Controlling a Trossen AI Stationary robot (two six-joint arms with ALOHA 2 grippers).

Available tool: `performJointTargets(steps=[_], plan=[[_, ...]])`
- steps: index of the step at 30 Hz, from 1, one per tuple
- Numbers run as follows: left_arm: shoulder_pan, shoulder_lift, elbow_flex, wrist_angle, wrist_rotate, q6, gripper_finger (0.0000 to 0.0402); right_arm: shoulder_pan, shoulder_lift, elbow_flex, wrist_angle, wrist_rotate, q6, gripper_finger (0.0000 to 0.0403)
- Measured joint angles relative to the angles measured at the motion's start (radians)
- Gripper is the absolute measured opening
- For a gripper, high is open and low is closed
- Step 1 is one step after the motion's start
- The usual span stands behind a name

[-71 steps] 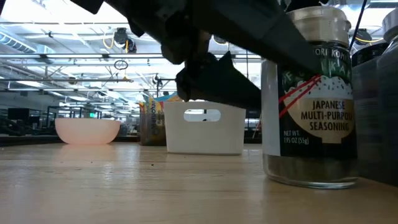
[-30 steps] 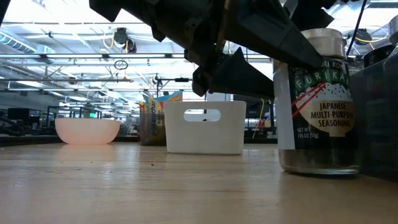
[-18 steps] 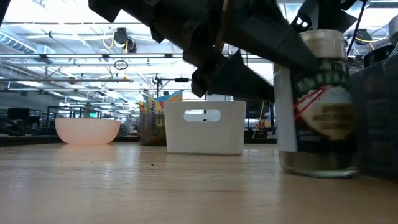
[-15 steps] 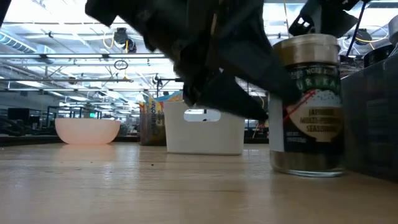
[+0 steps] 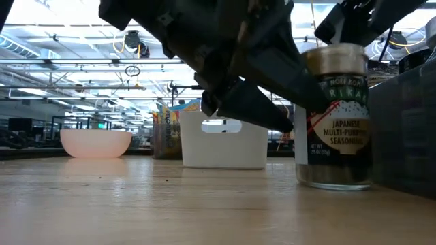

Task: Pick & Place Food Item
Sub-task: Put the gold seasoning bottle into the bottom black bin

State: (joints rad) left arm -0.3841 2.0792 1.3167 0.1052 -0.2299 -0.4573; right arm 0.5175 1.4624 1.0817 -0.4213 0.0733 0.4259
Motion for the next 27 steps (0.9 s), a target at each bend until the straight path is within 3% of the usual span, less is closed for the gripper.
performJointTargets(steps=[4, 12, 16, 21, 27], plan=[[0.023, 0.0, 0.0, 0.0, -0.066, -0.023, 0.0291, -0.001, 0.0, 0.0, -0.002, 0.031, 0.001, 0.0199], [0.079, 0.0, 0.0, 0.002, -0.075, -0.026, 0.0292, -0.001, 0.0, 0.0, -0.002, 0.1, 0.01, 0.0199], [0.101, -0.001, 0.0, 0.001, -0.001, -0.05, 0.0292, -0.007, 0.0, 0.0, -0.002, 0.16, 0.016, 0.0199], [0.126, -0.039, 0.0, -0.015, 0.126, -0.107, 0.0292, -0.027, -0.001, 0.0, 0.011, 0.142, 0.033, 0.0199], [0.132, -0.153, 0.002, -0.078, 0.111, -0.053, 0.0292, -0.048, -0.037, 0.0, 0.085, 0.135, 0.008, 0.0199]])
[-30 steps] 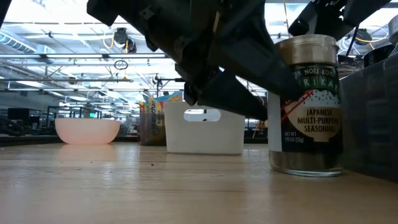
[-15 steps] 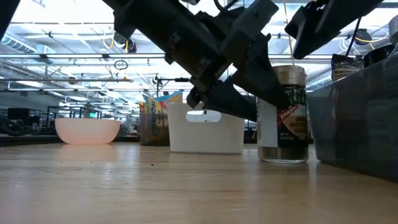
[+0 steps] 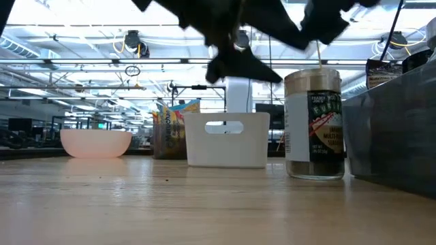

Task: Pick & Place Food Item
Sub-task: Put the gold seasoning bottle into the bottom black bin

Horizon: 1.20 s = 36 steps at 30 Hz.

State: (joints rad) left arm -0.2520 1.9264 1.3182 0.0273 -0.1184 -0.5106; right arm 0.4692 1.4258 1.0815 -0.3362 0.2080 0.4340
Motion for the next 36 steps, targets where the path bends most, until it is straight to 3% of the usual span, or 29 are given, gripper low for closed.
performJointTargets(steps=[11, 19, 23, 28, 36], plan=[[-0.015, -0.306, 0.0, -0.355, 0.03, -0.046, 0.0292, -0.026, -0.084, 0.0, 0.023, -0.037, -0.163, 0.0199], [-0.058, -0.506, 0.0, -0.398, -0.173, -0.083, 0.0292, -0.133, -0.091, 0.001, 0.025, -0.217, -0.066, 0.0231], [-0.084, -0.545, 0.0, -0.399, -0.251, -0.095, 0.0292, -0.174, -0.091, 0.001, 0.033, -0.31, -0.078, 0.0274], [-0.108, -0.547, 0.0, -0.4, -0.269, -0.104, 0.0292, -0.184, -0.091, 0.013, 0.033, -0.39, -0.227, 0.0328], [-0.111, -0.538, 0.0, -0.472, -0.271, -0.176, 0.0292, -0.168, -0.007, 0.194, -0.241, -0.313, -0.5, 0.035]])
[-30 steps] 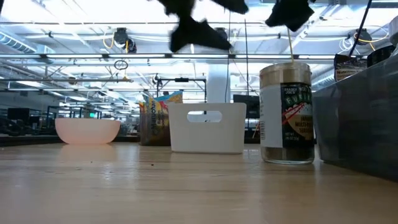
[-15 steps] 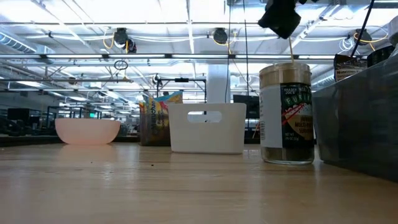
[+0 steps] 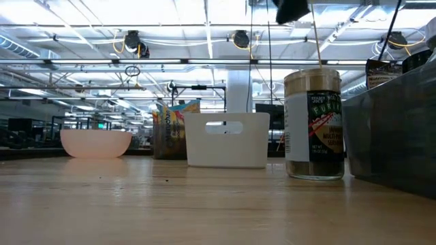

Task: Pick & Place Food Item
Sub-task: Put the gold seasoning bottle into the bottom black bin

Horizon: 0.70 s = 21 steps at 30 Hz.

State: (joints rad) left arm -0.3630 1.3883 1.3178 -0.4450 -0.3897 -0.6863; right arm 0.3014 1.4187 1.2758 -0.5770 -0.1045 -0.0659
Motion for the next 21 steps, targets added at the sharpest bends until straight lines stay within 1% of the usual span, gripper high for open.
performJointTargets(steps=[5, 9, 12, 17, 21], plan=[[-0.001, 0.0, 0.0, -0.015, 0.002, -0.008, 0.0292, -0.015, 0.112, 0.125, -0.131, -0.001, -0.056, 0.035], [0.0, 0.0, 0.0, -0.038, 0.003, -0.002, 0.0292, -0.014, 0.191, 0.192, -0.189, -0.006, -0.062, 0.035], [0.0, 0.0, 0.0, -0.059, 0.028, 0.012, 0.0292, -0.012, 0.237, 0.207, -0.205, -0.029, -0.053, 0.035], [0.0, 0.0, 0.0, -0.073, 0.08, 0.065, 0.0292, -0.012, 0.294, 0.208, -0.229, -0.029, 0.009, 0.035], [0.0, 0.0, 0.0, -0.078, 0.113, 0.1, 0.0292, -0.012, 0.324, 0.208, -0.247, 0.002, 0.031, 0.035]])
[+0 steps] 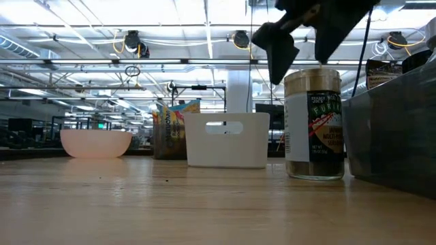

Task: Pick & Place Food Item
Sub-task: Put the gold seasoning bottle into the bottom black bin

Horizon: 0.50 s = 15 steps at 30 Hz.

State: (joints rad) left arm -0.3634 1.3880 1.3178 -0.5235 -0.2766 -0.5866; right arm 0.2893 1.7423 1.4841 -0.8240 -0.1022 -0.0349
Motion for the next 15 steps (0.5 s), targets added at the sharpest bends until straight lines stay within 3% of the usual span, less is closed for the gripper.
performJointTargets(steps=[5, 15], plan=[[0.0, 0.0, 0.0, 0.0, 0.017, 0.03, 0.0292, 0.0, 0.017, 0.001, -0.033, 0.051, 0.028, 0.035], [-0.008, 0.0, 0.0, -0.006, 0.021, 0.042, 0.0292, -0.007, 0.025, 0.0, -0.069, 0.049, 0.058, 0.035]])
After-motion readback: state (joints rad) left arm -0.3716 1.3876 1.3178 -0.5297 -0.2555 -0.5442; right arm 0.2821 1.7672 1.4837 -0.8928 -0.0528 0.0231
